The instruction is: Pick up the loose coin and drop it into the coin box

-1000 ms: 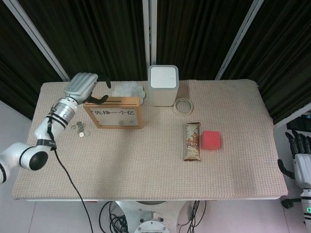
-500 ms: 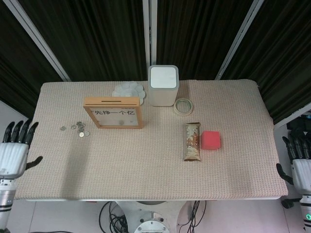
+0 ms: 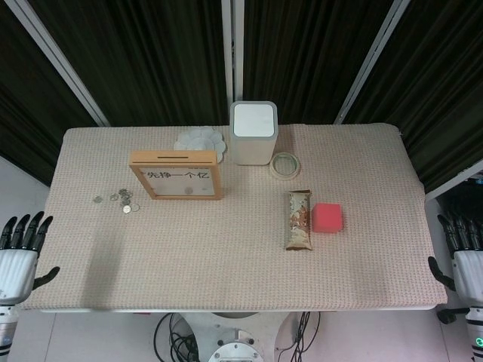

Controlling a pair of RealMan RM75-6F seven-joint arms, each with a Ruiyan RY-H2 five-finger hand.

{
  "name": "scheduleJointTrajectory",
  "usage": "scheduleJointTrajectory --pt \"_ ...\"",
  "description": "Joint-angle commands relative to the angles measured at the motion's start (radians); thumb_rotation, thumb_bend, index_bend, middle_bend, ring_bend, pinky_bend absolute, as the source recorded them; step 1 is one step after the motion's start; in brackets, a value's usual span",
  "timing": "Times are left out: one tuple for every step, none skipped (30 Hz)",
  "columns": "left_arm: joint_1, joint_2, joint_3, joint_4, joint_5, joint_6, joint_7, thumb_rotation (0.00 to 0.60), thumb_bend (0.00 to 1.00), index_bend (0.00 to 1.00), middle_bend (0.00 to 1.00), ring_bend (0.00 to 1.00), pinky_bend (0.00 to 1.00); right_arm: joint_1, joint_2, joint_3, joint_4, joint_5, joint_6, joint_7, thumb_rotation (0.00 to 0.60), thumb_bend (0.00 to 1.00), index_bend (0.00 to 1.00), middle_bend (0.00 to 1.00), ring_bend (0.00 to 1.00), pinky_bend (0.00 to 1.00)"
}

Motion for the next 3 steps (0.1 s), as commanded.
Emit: scheduleJointTrajectory --pt "0.003 -0.005 -0.022 0.016 0.008 -0.009 -0.012 0.6 0.09 0.0 0.0 0.0 0.01 0.002 0.004 0.0 -0.007 0.007 -0.01 -0.002 0.6 0.3 0.0 0.0 0.0 0.0" --pt "0.004 -0.006 -0.026 0.019 0.01 -0.011 -0.012 0.6 0.09 0.0 0.0 0.0 0.01 0.002 0.007 0.0 -0.01 0.011 -0.015 -0.002 0.6 0.3 0.0 0.0 0.0 0.0" --pt "0.005 -0.007 -0.03 0.02 0.011 -0.015 -0.013 0.6 0.09 0.0 0.0 0.0 0.01 0.002 0.009 -0.001 -0.013 0.016 -0.021 -0.004 0.6 0.3 0.0 0.0 0.0 0.0"
